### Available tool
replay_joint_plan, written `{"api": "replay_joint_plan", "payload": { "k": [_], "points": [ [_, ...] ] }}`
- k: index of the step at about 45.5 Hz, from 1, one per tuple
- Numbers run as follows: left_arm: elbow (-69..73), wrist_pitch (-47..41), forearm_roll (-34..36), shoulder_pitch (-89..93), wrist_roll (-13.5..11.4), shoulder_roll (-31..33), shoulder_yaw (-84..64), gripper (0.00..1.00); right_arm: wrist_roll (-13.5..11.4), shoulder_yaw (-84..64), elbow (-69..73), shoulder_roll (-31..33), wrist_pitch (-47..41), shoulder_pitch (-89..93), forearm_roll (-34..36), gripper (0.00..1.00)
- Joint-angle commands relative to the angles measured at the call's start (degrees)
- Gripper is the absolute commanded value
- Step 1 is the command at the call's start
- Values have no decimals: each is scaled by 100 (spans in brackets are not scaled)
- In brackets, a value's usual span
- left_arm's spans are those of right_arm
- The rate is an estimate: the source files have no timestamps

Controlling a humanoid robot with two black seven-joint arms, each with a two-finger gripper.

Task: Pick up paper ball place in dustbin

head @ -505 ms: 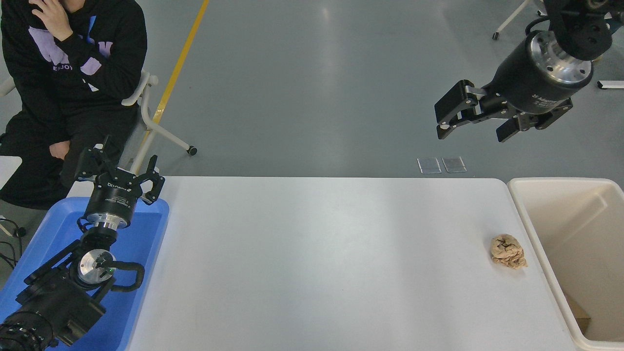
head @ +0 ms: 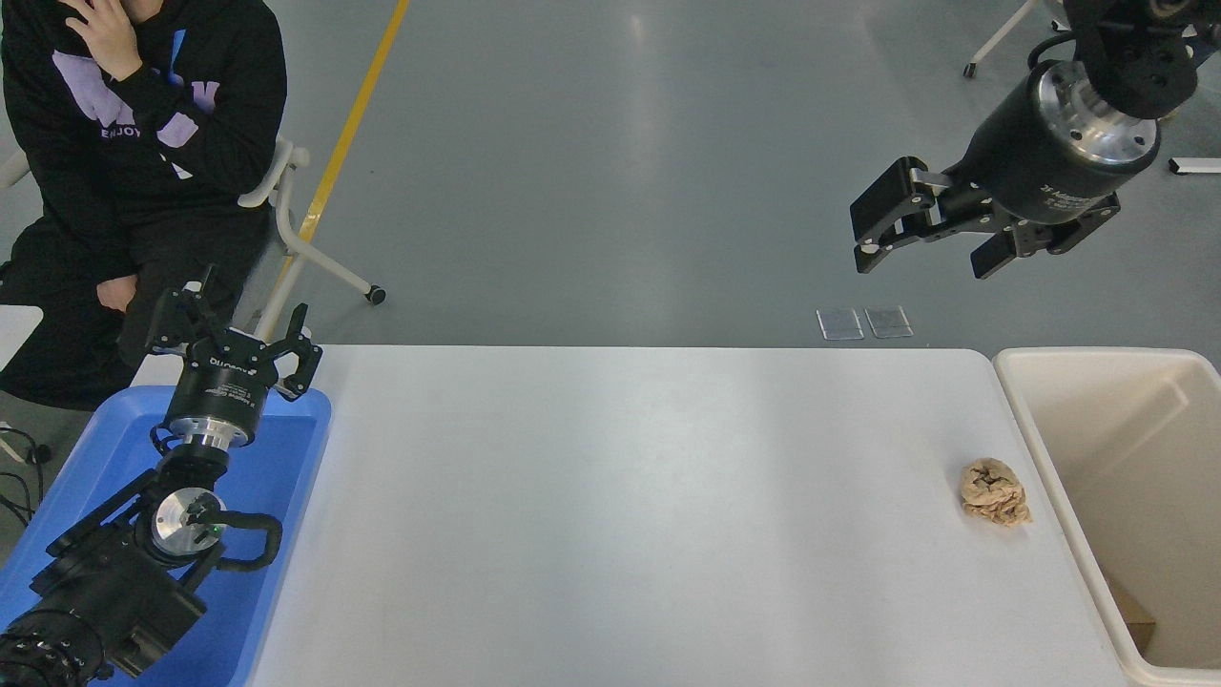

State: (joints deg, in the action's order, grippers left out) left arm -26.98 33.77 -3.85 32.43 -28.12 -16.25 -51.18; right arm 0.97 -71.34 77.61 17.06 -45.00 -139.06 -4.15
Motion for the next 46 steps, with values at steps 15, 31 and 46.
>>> {"api": "replay_joint_plan", "payload": {
  "k": [15,31,46],
  "points": [
    [0,-2,-2,0,0,-1,-6,99,0,-20,0,-1,0,-60,2,100],
    [0,-2,-11,-9,0,-1,-6,99,0,-37,0,-1,0,37,2,100],
    [0,-2,-11,0,0,8,-6,99,0,-64,-9,140,0,423,239,100]
  ]
}}
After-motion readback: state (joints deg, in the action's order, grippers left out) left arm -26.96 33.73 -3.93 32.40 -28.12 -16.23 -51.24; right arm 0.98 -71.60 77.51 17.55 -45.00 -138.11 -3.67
